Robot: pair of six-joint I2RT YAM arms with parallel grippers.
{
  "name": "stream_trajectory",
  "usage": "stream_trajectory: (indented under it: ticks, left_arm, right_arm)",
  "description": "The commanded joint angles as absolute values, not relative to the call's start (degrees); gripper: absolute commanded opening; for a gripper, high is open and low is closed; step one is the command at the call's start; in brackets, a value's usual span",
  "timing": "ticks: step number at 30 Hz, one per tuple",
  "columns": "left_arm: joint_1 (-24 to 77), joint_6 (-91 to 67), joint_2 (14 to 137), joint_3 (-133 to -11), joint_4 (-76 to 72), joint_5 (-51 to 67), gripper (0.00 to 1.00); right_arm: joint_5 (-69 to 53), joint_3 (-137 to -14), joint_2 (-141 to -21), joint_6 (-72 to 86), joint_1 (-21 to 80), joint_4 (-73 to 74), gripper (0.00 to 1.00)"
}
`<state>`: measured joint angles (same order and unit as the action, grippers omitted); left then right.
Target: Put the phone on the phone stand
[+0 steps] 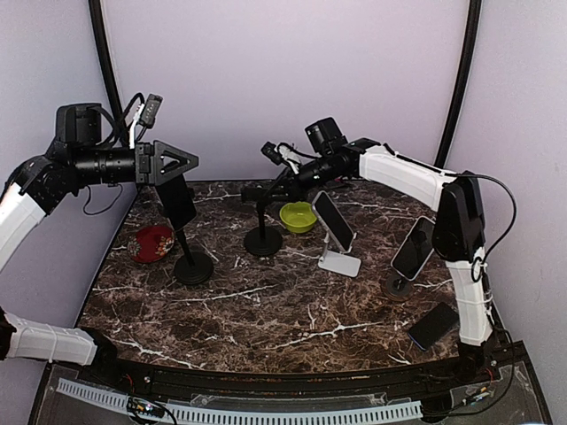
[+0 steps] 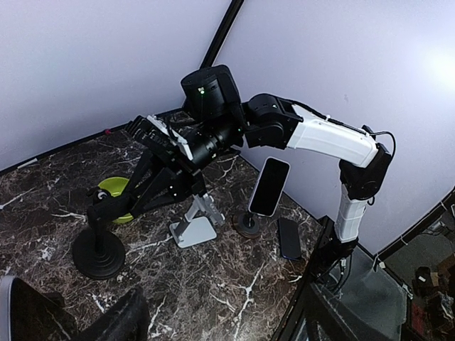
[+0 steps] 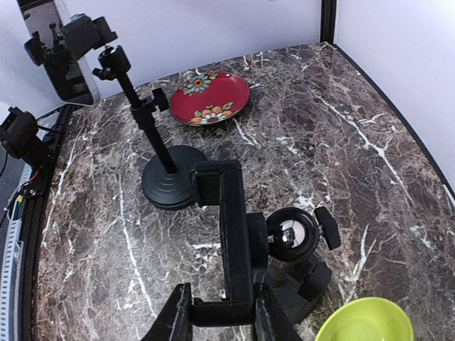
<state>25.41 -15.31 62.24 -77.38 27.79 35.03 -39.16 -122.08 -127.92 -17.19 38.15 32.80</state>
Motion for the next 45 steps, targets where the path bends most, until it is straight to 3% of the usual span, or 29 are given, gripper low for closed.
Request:
stream_trajectory:
  ticks: [1, 14, 22, 25, 28, 33, 38, 45]
  left_arm:
    - [25.6, -15.9, 62.3, -76.5, 25.4, 35.2, 0.77]
    - [25.8, -15.2, 62.5, -76.7, 26.4, 35.1, 0.76]
    - [26.1, -16.3, 63.4, -75.8, 24.6, 35.9, 0.76]
    - [26.6, -16.9, 64.0, -75.2, 23.9, 36.3, 0.75]
    - [27.5, -16.4, 64.6, -75.8, 24.8, 36.1, 0.75]
    - [30.2, -14.3, 65.8, -78.1, 27.7, 34.0, 0.74]
    - [33.1, -12.4, 67.2, -78.9, 28.4, 30.1, 0.73]
    - [43.1, -8.1, 66.5, -75.1, 21.3, 21.1, 0.72]
  right_arm:
    - [-45.1, -118.1, -120.4, -15.9, 39.8, 31.1, 0.08]
    - [-52.3, -103.0, -107.2, -26.4, 44.8, 41.3, 0.06]
    - [-49.2, -96.7, -101.7, -34.6, 45.0, 46.7, 0.07]
    - [-48.1, -94.5, -100.5, -36.1, 45.1, 46.2, 0.17]
    - [-48.1, -94.0, -99.9, -37.0, 45.2, 47.3, 0.37]
    - [-50.9, -96.1, -99.0, -38.1, 43.8, 51.6, 0.58]
    - [-49.1, -98.0, -96.4, -41.8, 39.8, 58.1, 0.68]
    - [-39.2, -80.0, -83.9, -49.1, 32.5, 60.1, 0.74]
